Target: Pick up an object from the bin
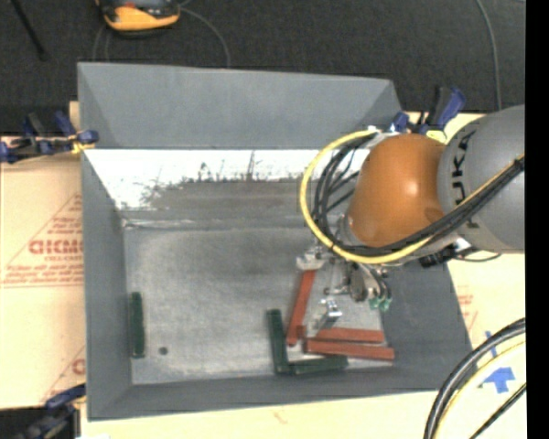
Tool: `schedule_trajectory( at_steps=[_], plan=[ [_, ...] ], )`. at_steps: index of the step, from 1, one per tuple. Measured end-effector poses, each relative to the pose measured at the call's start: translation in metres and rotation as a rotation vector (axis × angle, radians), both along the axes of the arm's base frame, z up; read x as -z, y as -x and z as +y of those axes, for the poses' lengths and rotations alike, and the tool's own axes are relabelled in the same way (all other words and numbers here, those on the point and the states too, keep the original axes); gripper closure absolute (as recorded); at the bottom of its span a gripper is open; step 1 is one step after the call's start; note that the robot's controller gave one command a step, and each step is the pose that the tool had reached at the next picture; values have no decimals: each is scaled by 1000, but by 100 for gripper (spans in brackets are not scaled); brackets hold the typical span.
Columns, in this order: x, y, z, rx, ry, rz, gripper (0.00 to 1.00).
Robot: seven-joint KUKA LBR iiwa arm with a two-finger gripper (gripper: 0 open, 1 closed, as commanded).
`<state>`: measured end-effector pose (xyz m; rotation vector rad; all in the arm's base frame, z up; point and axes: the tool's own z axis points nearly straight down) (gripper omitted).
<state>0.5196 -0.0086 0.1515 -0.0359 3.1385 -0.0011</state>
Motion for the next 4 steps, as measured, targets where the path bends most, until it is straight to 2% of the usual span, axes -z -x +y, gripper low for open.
schedule_trajectory(
  at_steps=[1,2,3,4],
  plan=[
    [67,-22,-21,-3,-8,-4,100],
    [67,-22,-21,-2,-8,-4,100],
    [66,-30,-22,-155,-18,9,100],
    [68,-43,-6,-374,-15,28,100]
  ],
)
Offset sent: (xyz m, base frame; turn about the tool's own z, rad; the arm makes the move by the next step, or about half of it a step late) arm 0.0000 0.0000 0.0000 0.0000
